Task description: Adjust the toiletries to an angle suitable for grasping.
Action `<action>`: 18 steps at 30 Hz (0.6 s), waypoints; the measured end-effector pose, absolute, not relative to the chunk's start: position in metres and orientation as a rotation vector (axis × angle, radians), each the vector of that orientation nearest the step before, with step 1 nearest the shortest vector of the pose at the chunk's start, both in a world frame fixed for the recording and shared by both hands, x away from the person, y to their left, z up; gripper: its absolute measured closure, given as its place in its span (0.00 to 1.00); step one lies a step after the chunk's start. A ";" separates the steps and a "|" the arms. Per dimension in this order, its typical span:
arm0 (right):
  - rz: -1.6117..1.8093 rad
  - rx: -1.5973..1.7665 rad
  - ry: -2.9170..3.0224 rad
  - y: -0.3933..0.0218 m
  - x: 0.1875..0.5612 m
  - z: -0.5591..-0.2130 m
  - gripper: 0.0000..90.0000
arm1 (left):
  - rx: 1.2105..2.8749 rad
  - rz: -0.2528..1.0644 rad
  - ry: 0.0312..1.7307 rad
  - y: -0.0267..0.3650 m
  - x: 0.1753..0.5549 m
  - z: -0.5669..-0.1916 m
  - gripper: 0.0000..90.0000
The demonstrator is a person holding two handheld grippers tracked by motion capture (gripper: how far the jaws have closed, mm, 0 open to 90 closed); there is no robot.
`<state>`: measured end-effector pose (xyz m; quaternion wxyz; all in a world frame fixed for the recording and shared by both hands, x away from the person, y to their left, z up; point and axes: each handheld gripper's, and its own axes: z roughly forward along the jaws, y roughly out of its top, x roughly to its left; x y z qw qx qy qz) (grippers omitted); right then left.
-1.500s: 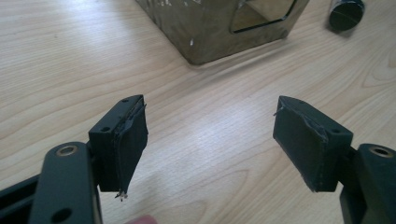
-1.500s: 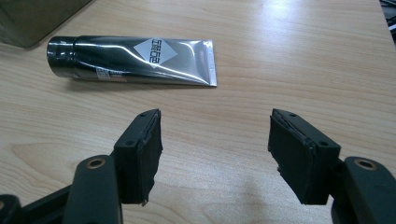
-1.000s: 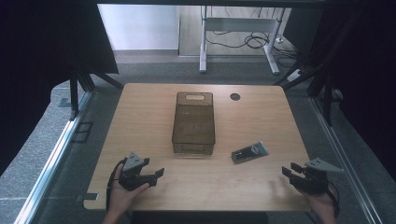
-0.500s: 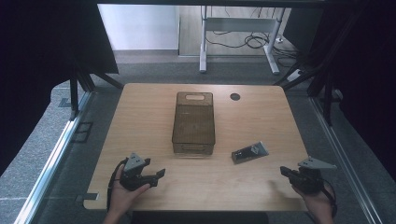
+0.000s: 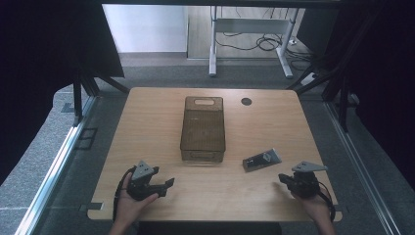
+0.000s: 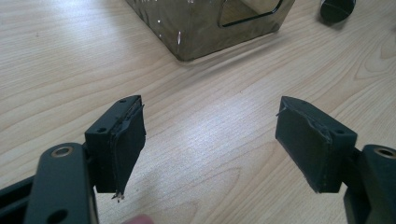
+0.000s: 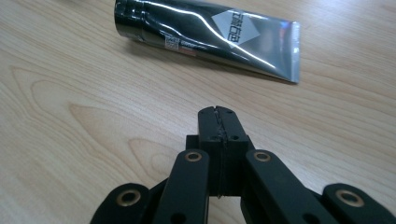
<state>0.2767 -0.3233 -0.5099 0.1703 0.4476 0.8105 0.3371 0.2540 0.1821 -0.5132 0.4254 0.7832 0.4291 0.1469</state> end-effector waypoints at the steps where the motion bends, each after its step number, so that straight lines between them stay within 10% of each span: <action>1: 0.952 1.271 2.308 -0.321 0.278 -0.511 1.00 | 1.959 0.367 1.073 0.182 0.254 -0.513 0.27; 18: 0.853 1.312 2.296 -0.311 0.311 -0.515 1.00 | 1.950 0.361 1.083 0.186 0.250 -0.512 0.27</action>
